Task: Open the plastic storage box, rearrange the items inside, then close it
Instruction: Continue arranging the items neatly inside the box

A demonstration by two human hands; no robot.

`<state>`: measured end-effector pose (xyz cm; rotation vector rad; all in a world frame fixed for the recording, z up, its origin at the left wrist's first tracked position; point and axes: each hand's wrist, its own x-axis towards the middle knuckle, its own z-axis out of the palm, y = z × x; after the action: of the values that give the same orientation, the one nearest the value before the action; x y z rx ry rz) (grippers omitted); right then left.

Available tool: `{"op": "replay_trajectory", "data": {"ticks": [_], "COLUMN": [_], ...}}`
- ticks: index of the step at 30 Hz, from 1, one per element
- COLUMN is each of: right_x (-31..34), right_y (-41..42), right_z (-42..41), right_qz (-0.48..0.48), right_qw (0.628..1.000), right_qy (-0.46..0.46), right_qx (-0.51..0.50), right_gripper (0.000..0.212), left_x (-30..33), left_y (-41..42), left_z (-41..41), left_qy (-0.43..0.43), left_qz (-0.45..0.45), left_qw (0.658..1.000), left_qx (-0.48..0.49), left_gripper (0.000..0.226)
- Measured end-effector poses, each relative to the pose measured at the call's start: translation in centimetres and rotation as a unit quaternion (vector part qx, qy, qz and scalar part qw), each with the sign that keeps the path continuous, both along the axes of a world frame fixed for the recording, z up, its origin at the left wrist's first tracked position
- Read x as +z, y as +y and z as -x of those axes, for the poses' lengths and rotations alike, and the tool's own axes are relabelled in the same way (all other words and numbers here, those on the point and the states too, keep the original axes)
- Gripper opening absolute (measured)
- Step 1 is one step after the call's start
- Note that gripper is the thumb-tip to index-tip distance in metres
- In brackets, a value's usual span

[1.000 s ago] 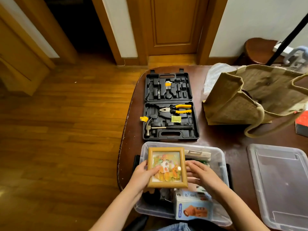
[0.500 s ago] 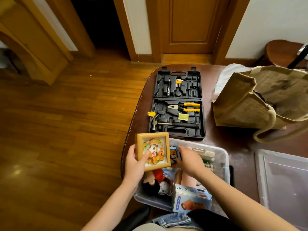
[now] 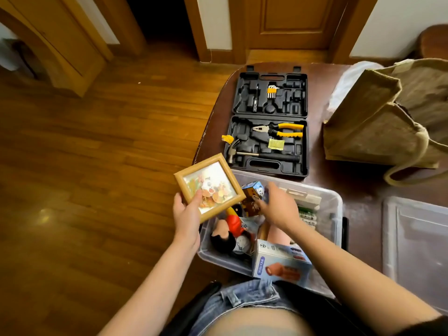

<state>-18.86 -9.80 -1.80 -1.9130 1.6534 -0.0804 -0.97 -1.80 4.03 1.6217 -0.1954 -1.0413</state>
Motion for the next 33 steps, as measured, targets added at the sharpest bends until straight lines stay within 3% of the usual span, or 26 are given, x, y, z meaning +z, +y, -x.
{"op": "replay_trajectory", "data": {"ticks": [3, 10, 16, 22, 28, 30, 33], "right_x": [0.4, 1.9, 2.5, 2.5, 2.6, 3.1, 4.0], "right_y": [1.0, 2.8, 3.5, 3.5, 3.0, 2.5, 2.2], "right_z": [2.4, 6.2, 6.9, 6.2, 4.9, 4.7, 4.3], "right_qz": [0.054, 0.08, 0.089, 0.039, 0.006, -0.021, -0.118], "right_qw": [0.995, 0.957, 0.93, 0.929, 0.923, 0.899, 0.816], "right_qy": [-0.073, -0.246, -0.304, -0.333, -0.356, -0.403, -0.53], "right_qx": [-0.029, -0.132, -0.187, -0.155, -0.144, -0.17, -0.198], "right_gripper": [0.031, 0.022, 0.022, 0.02, 0.021, 0.019, 0.009], "left_x": [-0.1, -0.4, -0.6, -1.0, -0.9, -1.0, -1.3], "left_y": [0.2, 0.4, 0.6, 0.0, -1.3, -1.6, -1.9], "left_z": [-0.2, -0.3, 0.0, 0.0, -0.8, -0.9, -1.0], "left_qy": [0.029, 0.039, -0.128, -0.305, -0.325, -0.313, -0.21], "left_qz": [0.003, 0.007, 0.031, 0.069, 0.113, 0.117, 0.094], "left_qw": [0.999, 0.999, 0.985, 0.919, 0.89, 0.892, 0.935], "left_qx": [0.021, 0.012, -0.115, -0.241, -0.301, -0.304, -0.269], "left_gripper": [0.045, 0.035, 0.025, 0.029, 0.038, 0.038, 0.035]}}
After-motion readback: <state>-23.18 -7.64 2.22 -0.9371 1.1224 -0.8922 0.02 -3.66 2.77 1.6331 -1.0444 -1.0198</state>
